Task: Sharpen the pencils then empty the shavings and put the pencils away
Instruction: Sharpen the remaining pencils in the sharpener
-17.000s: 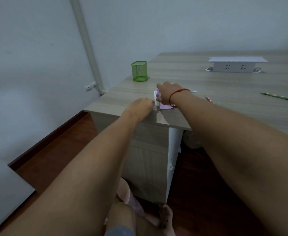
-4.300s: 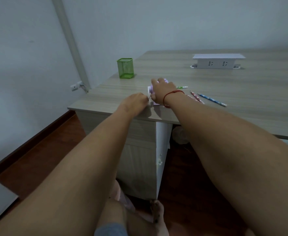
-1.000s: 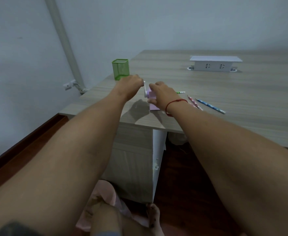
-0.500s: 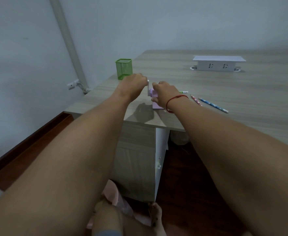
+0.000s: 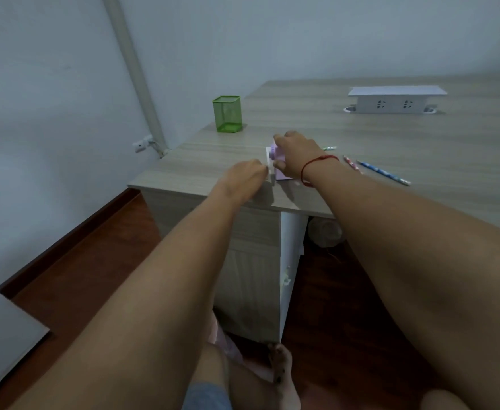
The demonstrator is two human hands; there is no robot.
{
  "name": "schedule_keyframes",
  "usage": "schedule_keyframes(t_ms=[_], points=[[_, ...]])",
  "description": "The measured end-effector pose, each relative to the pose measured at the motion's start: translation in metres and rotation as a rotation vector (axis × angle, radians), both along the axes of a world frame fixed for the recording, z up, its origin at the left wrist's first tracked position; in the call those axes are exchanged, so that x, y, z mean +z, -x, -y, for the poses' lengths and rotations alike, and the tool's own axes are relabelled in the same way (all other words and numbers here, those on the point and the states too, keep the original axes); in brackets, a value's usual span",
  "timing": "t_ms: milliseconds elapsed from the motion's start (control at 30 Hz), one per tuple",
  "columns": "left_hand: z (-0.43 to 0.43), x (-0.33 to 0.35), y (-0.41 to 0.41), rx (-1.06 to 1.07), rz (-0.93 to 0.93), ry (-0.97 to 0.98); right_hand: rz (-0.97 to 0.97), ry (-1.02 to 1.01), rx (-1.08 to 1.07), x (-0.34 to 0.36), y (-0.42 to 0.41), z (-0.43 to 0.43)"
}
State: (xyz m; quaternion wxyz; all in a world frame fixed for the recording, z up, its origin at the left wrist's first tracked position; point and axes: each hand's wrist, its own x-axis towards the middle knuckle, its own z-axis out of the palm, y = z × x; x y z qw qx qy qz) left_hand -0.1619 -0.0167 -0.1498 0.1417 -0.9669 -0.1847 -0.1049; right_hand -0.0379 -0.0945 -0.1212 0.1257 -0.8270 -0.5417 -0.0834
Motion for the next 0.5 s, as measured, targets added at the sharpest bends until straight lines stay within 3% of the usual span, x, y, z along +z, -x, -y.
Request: schedule_keyframes(t_ms=[500], points=[[-0.033,-0.001,-0.023,-0.009,0.018,0.281,0.027,-0.101,-0.003,-0.007,0.003,-0.001]])
